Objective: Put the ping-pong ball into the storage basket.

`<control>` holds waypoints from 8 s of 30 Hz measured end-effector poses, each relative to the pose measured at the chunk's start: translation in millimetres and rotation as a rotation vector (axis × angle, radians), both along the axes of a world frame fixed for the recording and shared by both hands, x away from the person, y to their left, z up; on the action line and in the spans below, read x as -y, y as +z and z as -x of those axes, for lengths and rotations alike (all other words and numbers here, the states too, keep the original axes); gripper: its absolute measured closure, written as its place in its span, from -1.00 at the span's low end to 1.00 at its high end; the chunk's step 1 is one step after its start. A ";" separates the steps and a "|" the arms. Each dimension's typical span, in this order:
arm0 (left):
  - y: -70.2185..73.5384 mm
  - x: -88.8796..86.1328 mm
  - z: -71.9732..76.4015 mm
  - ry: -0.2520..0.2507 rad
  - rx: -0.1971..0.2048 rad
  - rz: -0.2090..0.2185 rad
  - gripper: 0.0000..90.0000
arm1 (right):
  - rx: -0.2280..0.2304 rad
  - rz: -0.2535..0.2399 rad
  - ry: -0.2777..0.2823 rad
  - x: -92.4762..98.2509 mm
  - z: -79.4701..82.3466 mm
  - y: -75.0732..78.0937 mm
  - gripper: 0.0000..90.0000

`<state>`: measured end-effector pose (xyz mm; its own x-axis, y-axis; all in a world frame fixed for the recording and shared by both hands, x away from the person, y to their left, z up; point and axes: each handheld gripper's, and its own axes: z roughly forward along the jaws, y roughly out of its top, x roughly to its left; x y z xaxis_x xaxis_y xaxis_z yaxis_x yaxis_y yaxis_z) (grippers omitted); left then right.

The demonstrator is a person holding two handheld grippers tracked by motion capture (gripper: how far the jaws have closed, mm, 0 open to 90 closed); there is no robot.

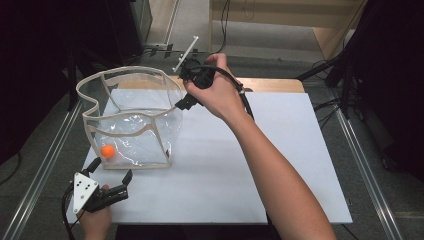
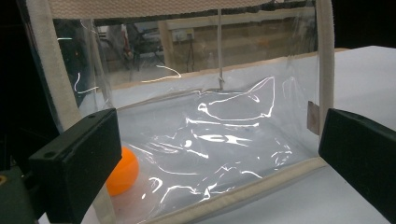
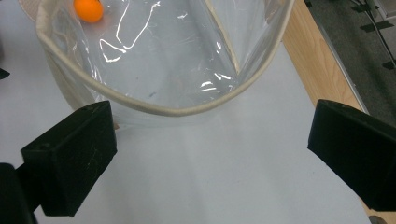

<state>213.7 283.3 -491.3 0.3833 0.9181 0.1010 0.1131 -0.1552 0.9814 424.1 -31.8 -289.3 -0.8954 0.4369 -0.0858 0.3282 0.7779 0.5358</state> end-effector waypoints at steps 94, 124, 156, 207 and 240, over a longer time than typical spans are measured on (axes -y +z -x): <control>0.1 0.1 0.2 -0.001 -0.004 -0.006 -1.00 | -0.038 -0.174 -0.087 90.4 52.4 -127.3 -1.00; 0.1 0.3 0.4 -0.001 -0.007 -0.010 -1.00 | -0.034 -0.280 -0.168 140.3 84.0 -171.7 -1.00; 0.0 0.7 0.7 -0.001 -0.006 -0.012 -1.00 | -0.001 -0.378 -0.249 196.2 122.5 -197.9 -1.00; -0.3 2.1 1.0 0.002 -0.004 -0.021 -1.00 | 0.082 -0.462 -0.387 281.9 180.0 -220.8 -1.00; 0.4 -0.1 1.0 0.005 -0.005 -0.005 -1.00 | 0.192 -0.602 -0.516 332.0 209.9 -230.7 -1.00</control>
